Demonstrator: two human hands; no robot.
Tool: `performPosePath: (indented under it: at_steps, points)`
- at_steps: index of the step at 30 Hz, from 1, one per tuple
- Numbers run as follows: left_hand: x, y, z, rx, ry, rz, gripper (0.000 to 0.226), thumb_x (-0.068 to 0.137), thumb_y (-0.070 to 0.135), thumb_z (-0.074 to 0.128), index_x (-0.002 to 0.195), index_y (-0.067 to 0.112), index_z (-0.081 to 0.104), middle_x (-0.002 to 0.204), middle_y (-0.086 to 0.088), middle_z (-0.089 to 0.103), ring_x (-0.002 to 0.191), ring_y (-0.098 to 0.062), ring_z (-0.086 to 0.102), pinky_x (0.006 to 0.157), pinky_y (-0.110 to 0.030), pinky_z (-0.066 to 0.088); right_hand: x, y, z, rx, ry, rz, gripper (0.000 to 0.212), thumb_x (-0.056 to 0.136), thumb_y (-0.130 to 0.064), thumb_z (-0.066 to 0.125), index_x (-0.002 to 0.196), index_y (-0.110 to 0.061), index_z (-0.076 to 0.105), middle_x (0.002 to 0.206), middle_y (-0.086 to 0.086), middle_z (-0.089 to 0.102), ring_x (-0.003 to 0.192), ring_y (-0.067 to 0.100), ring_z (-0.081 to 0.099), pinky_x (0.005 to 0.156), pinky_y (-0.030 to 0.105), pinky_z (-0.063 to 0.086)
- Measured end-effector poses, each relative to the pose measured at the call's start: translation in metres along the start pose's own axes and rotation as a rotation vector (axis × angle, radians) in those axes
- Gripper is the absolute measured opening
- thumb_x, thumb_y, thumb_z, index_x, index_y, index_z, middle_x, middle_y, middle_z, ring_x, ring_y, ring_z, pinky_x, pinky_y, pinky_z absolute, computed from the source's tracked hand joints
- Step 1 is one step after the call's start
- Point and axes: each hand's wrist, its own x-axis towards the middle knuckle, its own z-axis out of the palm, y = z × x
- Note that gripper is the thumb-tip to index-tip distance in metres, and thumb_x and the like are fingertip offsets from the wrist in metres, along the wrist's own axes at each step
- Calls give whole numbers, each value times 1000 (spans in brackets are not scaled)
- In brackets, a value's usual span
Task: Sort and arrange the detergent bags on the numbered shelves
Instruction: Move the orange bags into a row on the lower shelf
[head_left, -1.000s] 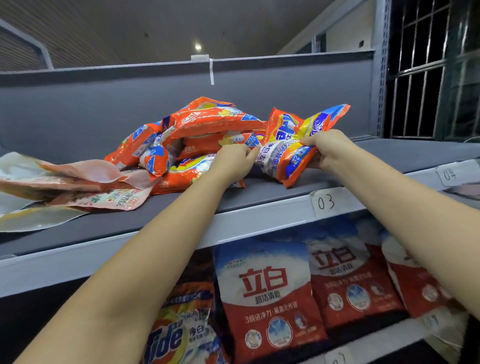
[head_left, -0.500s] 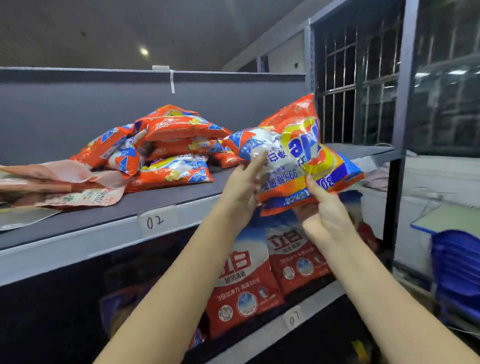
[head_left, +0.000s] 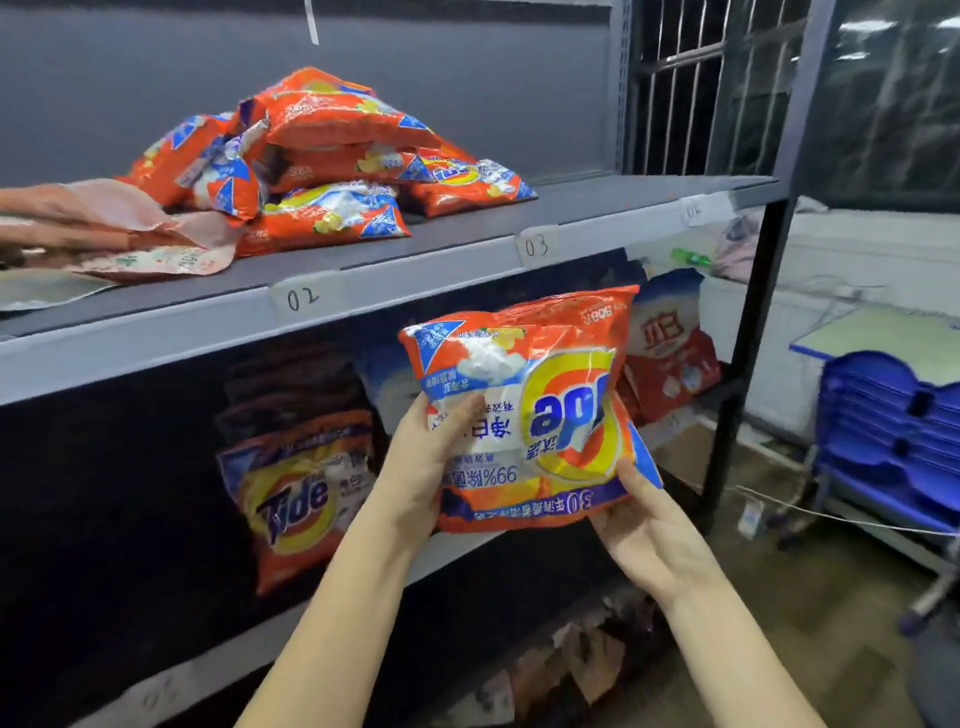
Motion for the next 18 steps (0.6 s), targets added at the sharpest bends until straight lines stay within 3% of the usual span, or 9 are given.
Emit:
performPosePath:
  at_steps: [3, 7, 12, 18]
  points:
    - [-12, -12, -13, 46, 62, -38, 41, 75, 29, 64, 114, 18, 58, 104, -7, 72, 91, -25, 71, 71, -35, 58, 0, 11, -12, -60, -6, 77, 67, 32, -28, 97, 94, -12, 76, 105, 11, 71, 91, 21, 70, 68, 28, 58]
    - [-19, -26, -25, -4, 205, -75, 42, 74, 27, 65, 114, 16, 58, 104, -11, 72, 87, -26, 71, 65, -34, 58, 8, 22, -24, -140, -45, 133, 64, 34, -32, 96, 92, -13, 76, 101, 11, 72, 89, 21, 71, 67, 27, 58]
    - [-29, -42, -42, 33, 368, -104, 53, 70, 32, 68, 119, 14, 58, 108, -13, 71, 94, -32, 69, 82, -45, 56, 22, 45, -32, -136, -39, 233, 64, 31, -35, 96, 88, -16, 76, 100, 11, 72, 88, 20, 71, 66, 28, 59]
    - [-49, -51, -67, 56, 463, -115, 43, 74, 34, 63, 113, 17, 59, 102, -7, 73, 89, -25, 71, 73, -38, 59, 29, 72, -33, -73, -37, 321, 69, 24, -33, 97, 87, -15, 75, 96, 9, 73, 84, 18, 72, 65, 27, 59]
